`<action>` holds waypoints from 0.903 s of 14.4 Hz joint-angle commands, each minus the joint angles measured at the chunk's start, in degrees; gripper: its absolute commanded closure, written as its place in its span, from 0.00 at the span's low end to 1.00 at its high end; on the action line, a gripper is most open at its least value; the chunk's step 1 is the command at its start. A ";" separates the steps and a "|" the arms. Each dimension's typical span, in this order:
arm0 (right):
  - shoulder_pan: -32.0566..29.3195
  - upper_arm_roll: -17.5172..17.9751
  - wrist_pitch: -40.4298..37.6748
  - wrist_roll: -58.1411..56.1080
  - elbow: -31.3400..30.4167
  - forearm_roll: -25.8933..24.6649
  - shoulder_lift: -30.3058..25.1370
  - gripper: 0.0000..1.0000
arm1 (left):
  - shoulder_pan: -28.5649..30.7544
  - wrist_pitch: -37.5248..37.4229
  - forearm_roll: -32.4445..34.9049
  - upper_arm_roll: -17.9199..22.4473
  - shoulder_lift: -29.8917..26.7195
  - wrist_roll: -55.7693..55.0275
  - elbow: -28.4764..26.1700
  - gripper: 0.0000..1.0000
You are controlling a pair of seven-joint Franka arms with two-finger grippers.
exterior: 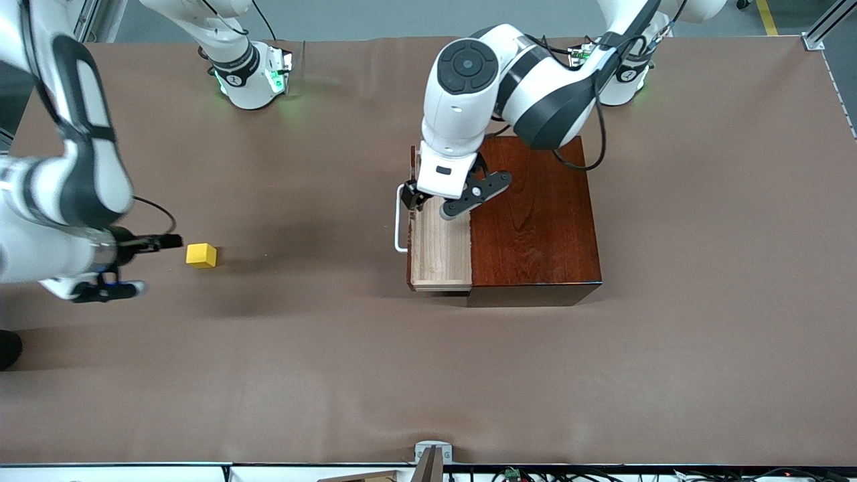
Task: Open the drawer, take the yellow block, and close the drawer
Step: 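Set the cube on the table and open the right gripper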
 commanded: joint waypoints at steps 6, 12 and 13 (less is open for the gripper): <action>1.18 0.59 -18.31 0.01 21.05 5.84 -3.02 0.00 | -9.47 15.87 1.28 4.82 8.20 -20.39 4.64 0.00; 4.60 -0.91 -24.04 0.79 20.37 3.57 -13.39 0.00 | -16.15 27.56 1.19 9.82 14.00 -35.67 4.82 0.00; 6.00 -0.91 -23.16 1.49 19.14 1.64 -14.45 0.00 | -17.38 29.40 1.19 11.14 14.88 -38.40 4.82 0.00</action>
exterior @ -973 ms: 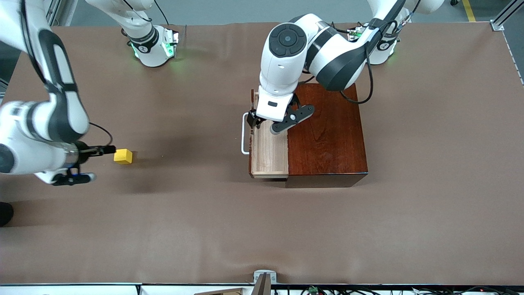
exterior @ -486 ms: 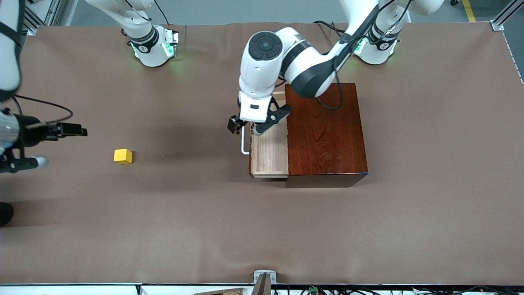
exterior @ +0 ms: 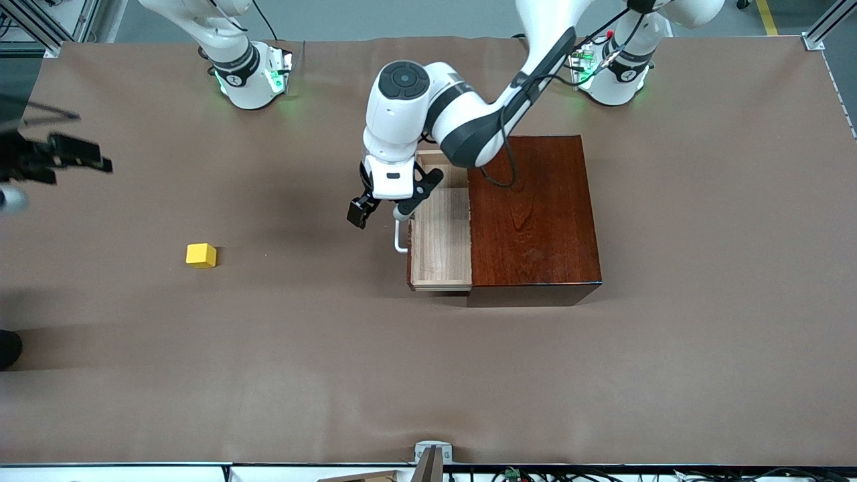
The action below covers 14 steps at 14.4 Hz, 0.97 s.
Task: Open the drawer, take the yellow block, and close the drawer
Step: 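Push the drawer shut with the left gripper while the right gripper withdraws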
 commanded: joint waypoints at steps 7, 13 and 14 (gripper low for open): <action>5.10 -0.85 11.76 4.05 -19.37 -2.86 -14.43 0.00 | -4.89 8.43 1.58 3.98 8.40 -14.49 2.13 0.00; 5.64 -3.23 13.80 4.05 -20.53 -1.98 -15.14 0.00 | -4.90 2.82 1.93 5.56 7.88 -14.22 1.95 0.00; 5.64 -3.23 13.80 4.05 -20.44 -1.98 -15.14 0.00 | -4.81 0.46 1.93 5.82 7.53 -14.22 2.04 0.00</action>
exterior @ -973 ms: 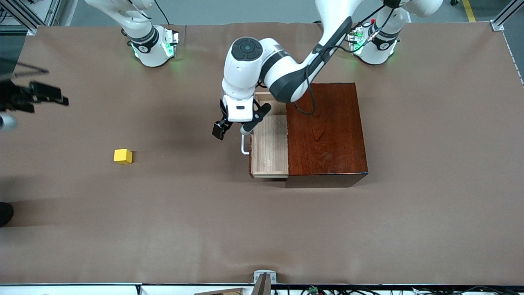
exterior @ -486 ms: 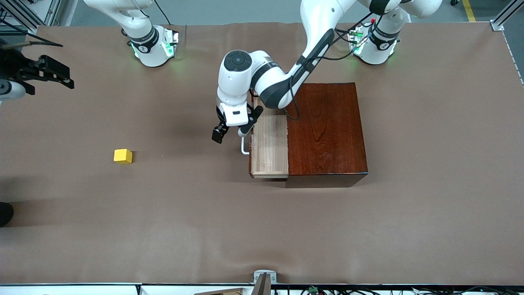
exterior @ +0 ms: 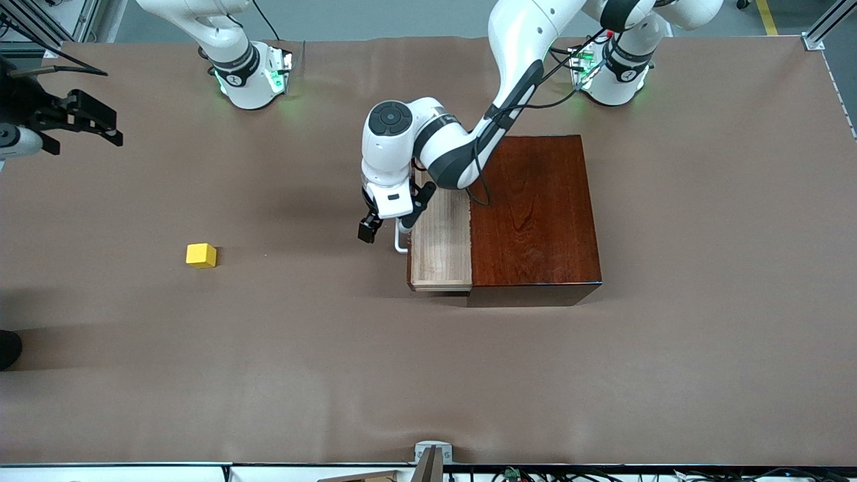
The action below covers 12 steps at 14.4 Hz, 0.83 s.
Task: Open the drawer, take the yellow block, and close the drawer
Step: 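Push the drawer shut with the left gripper while the right gripper withdraws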
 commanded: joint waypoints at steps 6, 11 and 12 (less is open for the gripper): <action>1.07 -0.99 0.89 0.61 -1.87 0.55 -1.64 0.00 | -0.45 -12.85 2.85 2.88 -0.70 -6.05 1.64 0.00; 0.81 -0.81 1.16 0.61 -1.87 0.55 -1.55 0.00 | 0.86 -18.57 4.26 2.88 -1.75 -5.96 1.64 0.00; 0.81 -0.81 1.24 0.61 -1.87 0.55 -1.55 0.00 | 0.87 -19.88 4.26 2.88 -1.84 -5.96 1.29 0.00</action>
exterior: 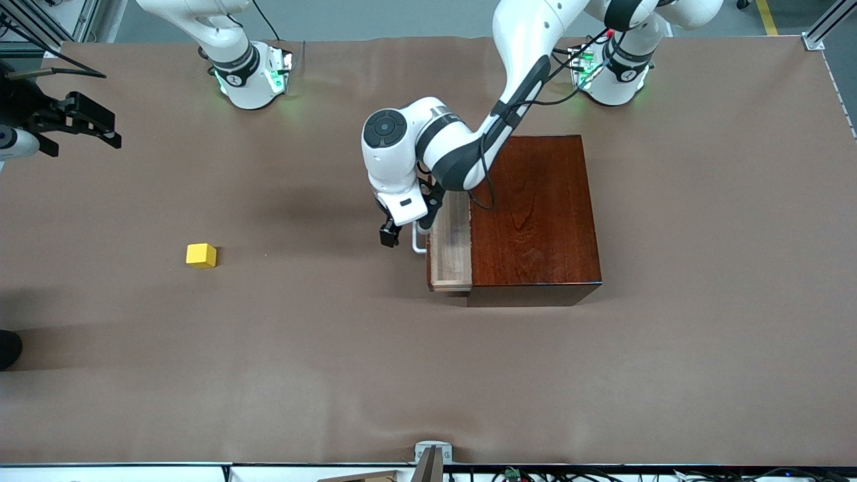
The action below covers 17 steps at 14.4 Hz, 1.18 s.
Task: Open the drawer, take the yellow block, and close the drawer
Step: 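Push the drawer shut with the left gripper while the right gripper withdraws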
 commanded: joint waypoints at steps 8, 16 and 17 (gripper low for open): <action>0.40 -0.47 0.56 0.61 -1.63 0.53 -1.55 0.00 | 1.09 -21.88 2.92 4.71 -1.83 -0.10 -2.01 0.00; 0.40 -0.56 0.48 0.70 -1.63 0.61 -1.55 0.00 | 0.65 -18.66 0.47 3.57 -10.49 -0.10 -0.52 0.00; 0.40 -0.56 0.39 0.70 -1.63 0.61 -1.55 0.00 | 1.09 -18.74 -1.98 3.74 -13.84 1.90 -0.69 0.00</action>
